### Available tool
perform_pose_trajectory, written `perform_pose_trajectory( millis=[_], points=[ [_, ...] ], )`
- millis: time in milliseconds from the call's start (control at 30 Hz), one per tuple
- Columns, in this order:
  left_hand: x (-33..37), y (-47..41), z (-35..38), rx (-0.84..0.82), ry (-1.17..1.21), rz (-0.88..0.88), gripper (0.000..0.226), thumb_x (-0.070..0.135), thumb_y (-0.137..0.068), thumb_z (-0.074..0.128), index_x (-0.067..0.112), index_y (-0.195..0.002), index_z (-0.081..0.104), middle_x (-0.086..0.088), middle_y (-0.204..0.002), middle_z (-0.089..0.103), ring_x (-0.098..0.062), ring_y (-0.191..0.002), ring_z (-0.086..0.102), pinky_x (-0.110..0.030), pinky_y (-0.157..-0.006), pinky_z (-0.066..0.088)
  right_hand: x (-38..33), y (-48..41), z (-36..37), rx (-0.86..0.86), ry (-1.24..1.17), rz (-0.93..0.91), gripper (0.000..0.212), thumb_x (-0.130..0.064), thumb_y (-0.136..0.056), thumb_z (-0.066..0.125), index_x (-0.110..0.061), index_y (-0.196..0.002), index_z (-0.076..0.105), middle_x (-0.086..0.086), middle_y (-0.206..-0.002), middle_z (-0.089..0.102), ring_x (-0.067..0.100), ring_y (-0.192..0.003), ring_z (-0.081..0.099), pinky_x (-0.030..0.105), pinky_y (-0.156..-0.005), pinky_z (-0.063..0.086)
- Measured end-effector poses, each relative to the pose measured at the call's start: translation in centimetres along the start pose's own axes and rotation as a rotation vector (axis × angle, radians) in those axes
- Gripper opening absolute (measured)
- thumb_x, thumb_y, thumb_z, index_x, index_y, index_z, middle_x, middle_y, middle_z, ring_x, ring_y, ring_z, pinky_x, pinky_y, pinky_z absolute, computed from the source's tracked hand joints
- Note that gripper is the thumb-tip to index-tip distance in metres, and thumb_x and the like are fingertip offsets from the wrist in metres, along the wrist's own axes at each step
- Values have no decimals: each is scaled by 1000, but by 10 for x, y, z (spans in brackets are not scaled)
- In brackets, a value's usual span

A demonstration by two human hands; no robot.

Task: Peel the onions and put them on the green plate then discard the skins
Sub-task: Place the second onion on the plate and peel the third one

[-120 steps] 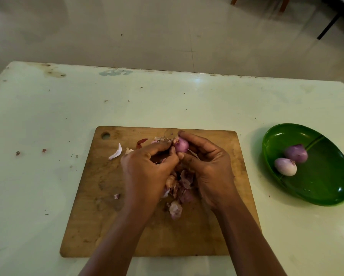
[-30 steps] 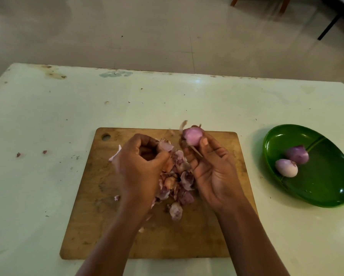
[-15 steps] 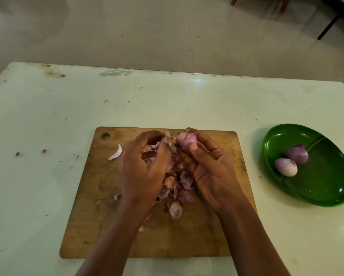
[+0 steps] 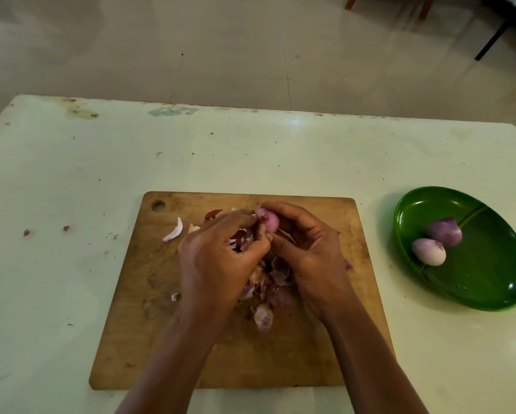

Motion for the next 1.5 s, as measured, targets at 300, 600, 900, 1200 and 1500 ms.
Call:
perform_pose_trajectory(
  millis=[300,600,900,1200,1500],
  points=[
    [-2,2,-1,30,35,-70,22,25,-78,70,12,-95,75,4,-87,73,-2,-74,69,-22,-63,56,3,-2,1,13,86,3,40,3,-82,69,-13,-118,67,0,-117,69,13,-112,63,40,-95,53],
    [-11,1,-4,54,-41,-224,17,12,-76,76,14,-93,73,14,-79,67,1,-67,63,-13,-68,52,7,-2,7,-9,83,10,42,5,-81,69,-16,-116,68,-2,-117,69,11,-112,63,38,-95,53],
    [0,-1,1,17,62,-118,27,32,-79,68,15,-100,74,4,-95,73,0,-85,68,-19,-73,56,4,-4,2,33,93,-51,39,6,-86,63,-11,-121,65,1,-118,69,15,-113,63,41,-97,52],
    [-9,2,2,4,-3,-319,18,14,-76,75,19,-93,75,11,-81,72,-2,-71,66,-23,-67,55,0,-2,7,46,203,-97,38,5,-87,64,-17,-117,68,-4,-115,69,12,-111,63,33,-95,53],
    [-17,4,-2,36,-84,-368,12,16,-76,73,13,-87,70,6,-79,69,-10,-71,65,-27,-71,53,0,0,15,10,270,-80,42,7,-86,62,-19,-118,67,-7,-118,67,6,-115,59,28,-97,51]
  ],
)
Point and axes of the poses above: each hand's wrist, its own y-axis away from the middle knuckle, its own z-axis out of the palm, x = y × z, the point moved 7 cm from there along -y, towards the middle knuckle
